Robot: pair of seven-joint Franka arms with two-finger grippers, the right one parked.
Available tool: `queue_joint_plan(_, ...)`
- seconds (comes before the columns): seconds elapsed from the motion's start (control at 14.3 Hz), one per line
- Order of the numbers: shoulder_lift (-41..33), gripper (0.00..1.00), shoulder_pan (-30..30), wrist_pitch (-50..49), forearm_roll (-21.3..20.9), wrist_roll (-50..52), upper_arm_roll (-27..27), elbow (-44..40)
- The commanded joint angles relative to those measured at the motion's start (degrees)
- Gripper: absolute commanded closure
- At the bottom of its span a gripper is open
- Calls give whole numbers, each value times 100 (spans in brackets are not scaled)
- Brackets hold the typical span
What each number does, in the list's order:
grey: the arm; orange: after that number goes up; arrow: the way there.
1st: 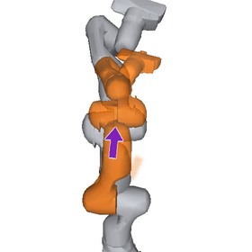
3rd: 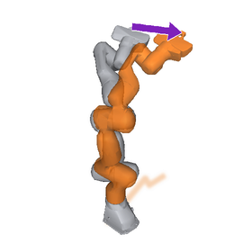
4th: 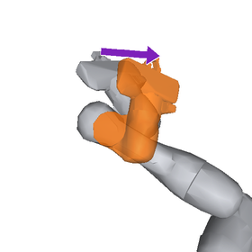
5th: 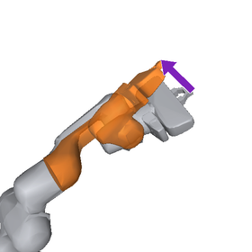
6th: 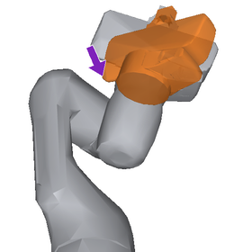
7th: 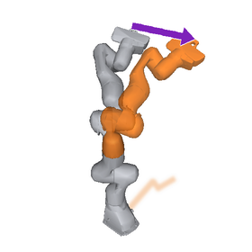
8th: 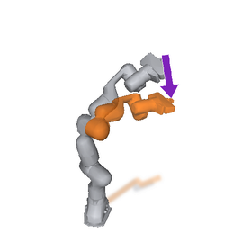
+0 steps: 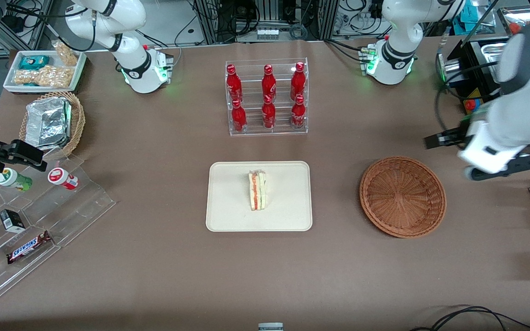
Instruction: Place sandwich from basket to tray
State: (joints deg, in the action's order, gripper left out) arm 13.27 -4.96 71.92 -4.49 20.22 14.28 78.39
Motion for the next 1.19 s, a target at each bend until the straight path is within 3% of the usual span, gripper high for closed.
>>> queue_joint_plan(0.0, -360, 0, -365, 41, -34, -273, 66, 449)
queue_joint_plan(0.35, -597, 0, -708, -3, 36, -605, 75, 379)
queue_joint_plan(0.7, -992, 0, -507, 252, -51, -791, -38, 545)
queue_joint_plan(0.91, -1774, 0, -322, 743, -61, -783, -92, 1370)
queue_joint_plan(1.12, -1749, 0, -348, 701, 106, -756, -83, 1162)
